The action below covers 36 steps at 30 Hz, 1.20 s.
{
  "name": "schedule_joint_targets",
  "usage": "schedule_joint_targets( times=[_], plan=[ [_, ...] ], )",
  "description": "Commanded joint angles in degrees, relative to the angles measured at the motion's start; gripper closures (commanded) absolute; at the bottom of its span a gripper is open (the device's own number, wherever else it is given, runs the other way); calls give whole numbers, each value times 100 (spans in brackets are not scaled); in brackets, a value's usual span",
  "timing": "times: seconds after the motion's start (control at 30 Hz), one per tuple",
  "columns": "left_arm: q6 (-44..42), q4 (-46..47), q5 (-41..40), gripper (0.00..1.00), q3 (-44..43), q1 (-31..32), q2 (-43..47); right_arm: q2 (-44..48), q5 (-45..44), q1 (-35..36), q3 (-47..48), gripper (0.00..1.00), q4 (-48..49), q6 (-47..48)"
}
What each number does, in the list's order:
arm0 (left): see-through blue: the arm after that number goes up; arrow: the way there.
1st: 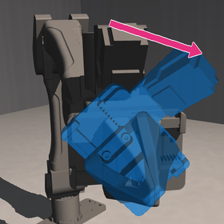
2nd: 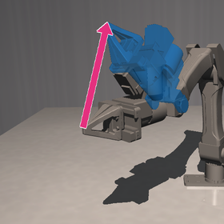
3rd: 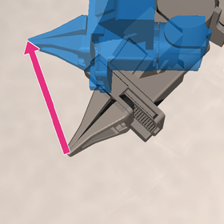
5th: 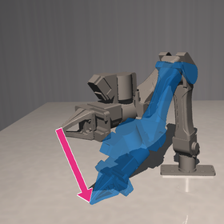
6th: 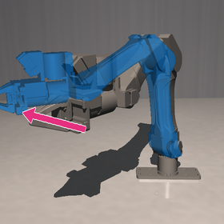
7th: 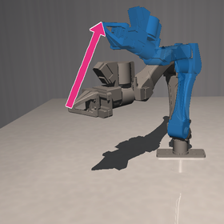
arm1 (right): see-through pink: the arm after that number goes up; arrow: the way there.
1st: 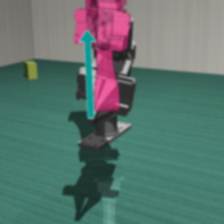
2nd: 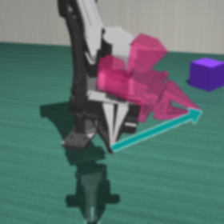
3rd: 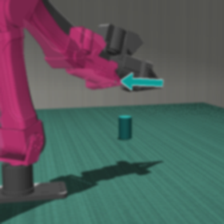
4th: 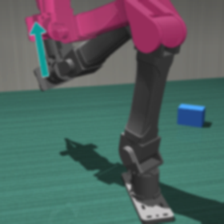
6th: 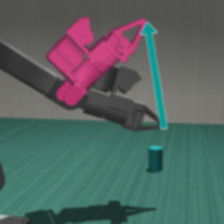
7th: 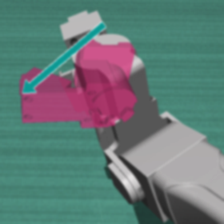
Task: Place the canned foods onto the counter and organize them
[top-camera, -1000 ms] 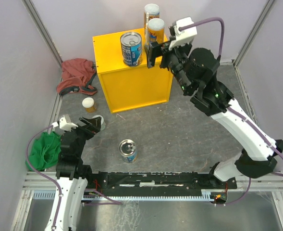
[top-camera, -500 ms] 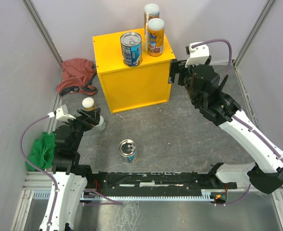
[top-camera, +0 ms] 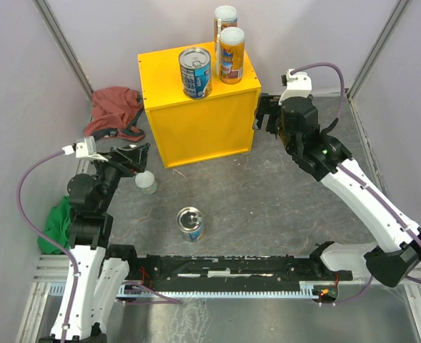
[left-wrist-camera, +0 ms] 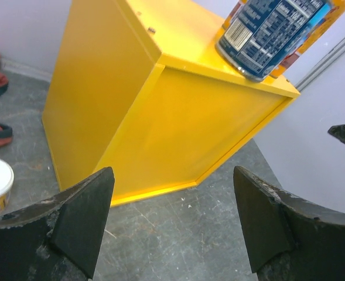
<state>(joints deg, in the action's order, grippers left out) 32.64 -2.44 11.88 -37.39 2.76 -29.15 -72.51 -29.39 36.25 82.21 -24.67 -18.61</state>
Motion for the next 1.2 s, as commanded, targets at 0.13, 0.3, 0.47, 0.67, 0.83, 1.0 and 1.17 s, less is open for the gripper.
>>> schedule_joint_targets(
  times=[0.13,0.3,0.47,0.67,0.83,1.0,1.17],
  plan=[
    [-1267,760,25,12,-920,72,-736,-195,227,-336,-166,7,167,-421],
    [-1730,1426,209,12,-1501,172,-1492,-433,246,-515,-68,7,297,-513],
    [-2114,2075,552,11,-2273,528,-2422,-645,391,-778,-226,8,460,-722],
    [-2778,2015,978,10,-3011,1324,-3123,-894,510,-1049,-355,8,650,-878],
    [-3215,1655,797,10,-3249,1915,-3490,-1082,536,-1187,-349,9,882,-1031],
    [-3374,1572,457,10,-3293,2198,-3644,-1233,592,-1252,-312,9,1008,-1147],
    [-3606,1474,-83,10,-3520,2432,-3949,-1332,581,-1300,-257,9,1148,-1236]
  ],
)
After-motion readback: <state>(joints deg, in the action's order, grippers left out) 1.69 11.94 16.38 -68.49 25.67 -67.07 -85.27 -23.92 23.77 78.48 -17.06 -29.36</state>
